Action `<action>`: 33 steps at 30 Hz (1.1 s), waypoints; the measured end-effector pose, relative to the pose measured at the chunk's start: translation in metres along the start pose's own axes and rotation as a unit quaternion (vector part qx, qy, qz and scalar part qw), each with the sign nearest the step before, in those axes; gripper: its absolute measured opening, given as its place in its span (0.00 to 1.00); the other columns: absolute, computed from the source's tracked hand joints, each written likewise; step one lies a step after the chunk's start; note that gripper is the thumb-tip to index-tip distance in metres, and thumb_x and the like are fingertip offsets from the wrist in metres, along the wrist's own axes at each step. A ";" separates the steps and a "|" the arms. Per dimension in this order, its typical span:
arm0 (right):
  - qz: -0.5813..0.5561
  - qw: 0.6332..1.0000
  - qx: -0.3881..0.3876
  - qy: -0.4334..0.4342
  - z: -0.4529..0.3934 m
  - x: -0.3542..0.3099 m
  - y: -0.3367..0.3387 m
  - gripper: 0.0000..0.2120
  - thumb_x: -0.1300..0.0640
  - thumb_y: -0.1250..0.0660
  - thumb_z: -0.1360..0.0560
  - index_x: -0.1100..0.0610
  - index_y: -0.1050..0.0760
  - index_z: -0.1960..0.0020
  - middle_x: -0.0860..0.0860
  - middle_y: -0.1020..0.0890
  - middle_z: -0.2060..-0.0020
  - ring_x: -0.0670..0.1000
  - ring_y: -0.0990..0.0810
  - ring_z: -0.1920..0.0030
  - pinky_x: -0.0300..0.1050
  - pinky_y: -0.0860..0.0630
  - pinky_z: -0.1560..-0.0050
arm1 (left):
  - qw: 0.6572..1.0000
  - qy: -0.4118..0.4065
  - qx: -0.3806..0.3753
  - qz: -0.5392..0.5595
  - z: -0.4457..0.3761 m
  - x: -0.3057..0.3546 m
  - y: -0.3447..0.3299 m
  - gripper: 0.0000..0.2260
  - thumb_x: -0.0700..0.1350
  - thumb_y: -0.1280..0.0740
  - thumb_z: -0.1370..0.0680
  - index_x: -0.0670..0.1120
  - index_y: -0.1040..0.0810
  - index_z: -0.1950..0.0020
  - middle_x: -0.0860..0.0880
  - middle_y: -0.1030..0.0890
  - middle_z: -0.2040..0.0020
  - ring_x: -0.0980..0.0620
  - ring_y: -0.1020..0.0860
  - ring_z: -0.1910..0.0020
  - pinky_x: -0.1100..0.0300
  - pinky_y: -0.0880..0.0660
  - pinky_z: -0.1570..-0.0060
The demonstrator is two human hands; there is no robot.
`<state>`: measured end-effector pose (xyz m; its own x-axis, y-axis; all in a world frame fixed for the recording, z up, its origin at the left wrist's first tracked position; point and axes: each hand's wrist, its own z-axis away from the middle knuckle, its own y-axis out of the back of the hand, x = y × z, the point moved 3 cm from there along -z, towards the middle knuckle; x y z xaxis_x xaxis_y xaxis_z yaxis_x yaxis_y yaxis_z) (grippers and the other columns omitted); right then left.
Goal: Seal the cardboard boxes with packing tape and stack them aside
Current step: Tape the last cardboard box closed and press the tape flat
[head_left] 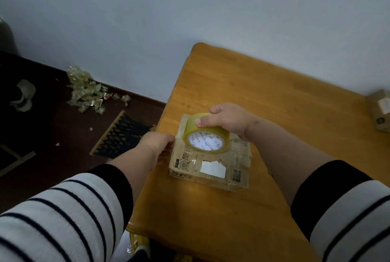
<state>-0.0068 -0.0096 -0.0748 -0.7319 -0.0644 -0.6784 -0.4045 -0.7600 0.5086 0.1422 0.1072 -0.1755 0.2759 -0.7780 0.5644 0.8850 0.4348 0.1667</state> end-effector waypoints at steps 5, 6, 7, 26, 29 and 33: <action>-0.006 1.000 -0.008 -0.004 0.001 0.004 -0.004 0.29 0.36 0.24 0.38 0.59 0.21 0.52 0.52 0.20 0.55 0.52 0.20 0.55 0.48 0.26 0.50 | 0.985 -0.064 0.060 -0.149 -0.004 0.009 0.004 0.11 0.45 0.34 0.25 0.41 0.22 0.46 0.40 0.19 0.50 0.41 0.20 0.51 0.47 0.22 0.48; -0.005 1.000 -0.004 -0.004 0.002 0.004 -0.005 0.32 0.34 0.25 0.41 0.57 0.21 0.47 0.53 0.19 0.50 0.53 0.20 0.50 0.48 0.27 0.45 | 0.974 -0.078 0.068 -0.200 -0.004 0.008 0.006 0.10 0.46 0.34 0.25 0.43 0.25 0.46 0.43 0.21 0.52 0.43 0.22 0.53 0.49 0.22 0.49; -0.002 1.000 0.000 -0.006 0.002 0.005 -0.006 0.40 0.33 0.26 0.42 0.58 0.23 0.39 0.53 0.21 0.42 0.53 0.22 0.44 0.50 0.28 0.38 | 0.965 -0.088 0.079 -0.234 -0.005 0.004 0.007 0.10 0.47 0.33 0.24 0.46 0.28 0.46 0.45 0.23 0.54 0.46 0.23 0.56 0.52 0.23 0.53; -0.222 0.974 0.006 -0.039 0.023 0.032 -0.009 0.30 0.30 0.26 0.42 0.49 0.20 0.48 0.52 0.21 0.36 0.54 0.24 0.36 0.55 0.32 0.30 | 0.854 -0.351 0.032 -0.382 0.035 -0.020 -0.021 0.27 0.43 0.49 0.16 0.59 0.57 0.20 0.59 0.55 0.20 0.49 0.34 0.27 0.55 0.29 0.39; -0.266 0.963 -0.014 -0.038 0.024 0.041 -0.008 0.20 0.45 0.28 0.32 0.54 0.21 0.44 0.54 0.20 0.40 0.56 0.23 0.39 0.55 0.30 0.31 | 0.794 -0.360 0.041 -0.487 0.033 -0.022 -0.021 0.27 0.53 0.54 0.16 0.53 0.63 0.20 0.57 0.63 0.21 0.50 0.49 0.21 0.46 0.40 0.26; -0.248 0.968 -0.003 -0.031 0.026 0.044 -0.009 0.04 0.55 0.29 0.26 0.55 0.22 0.56 0.55 0.19 0.49 0.58 0.22 0.44 0.56 0.29 0.32 | 0.760 -0.314 0.034 -0.568 0.032 -0.028 -0.025 0.42 0.74 0.58 0.26 0.51 0.69 0.22 0.54 0.72 0.24 0.53 0.64 0.22 0.44 0.55 0.23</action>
<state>-0.0491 0.0115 -0.0957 -0.4808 0.3483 -0.8047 -0.7110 -0.6919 0.1253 0.0999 0.1327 -0.1699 -0.9037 -0.3089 0.2966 0.3916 -0.3157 0.8643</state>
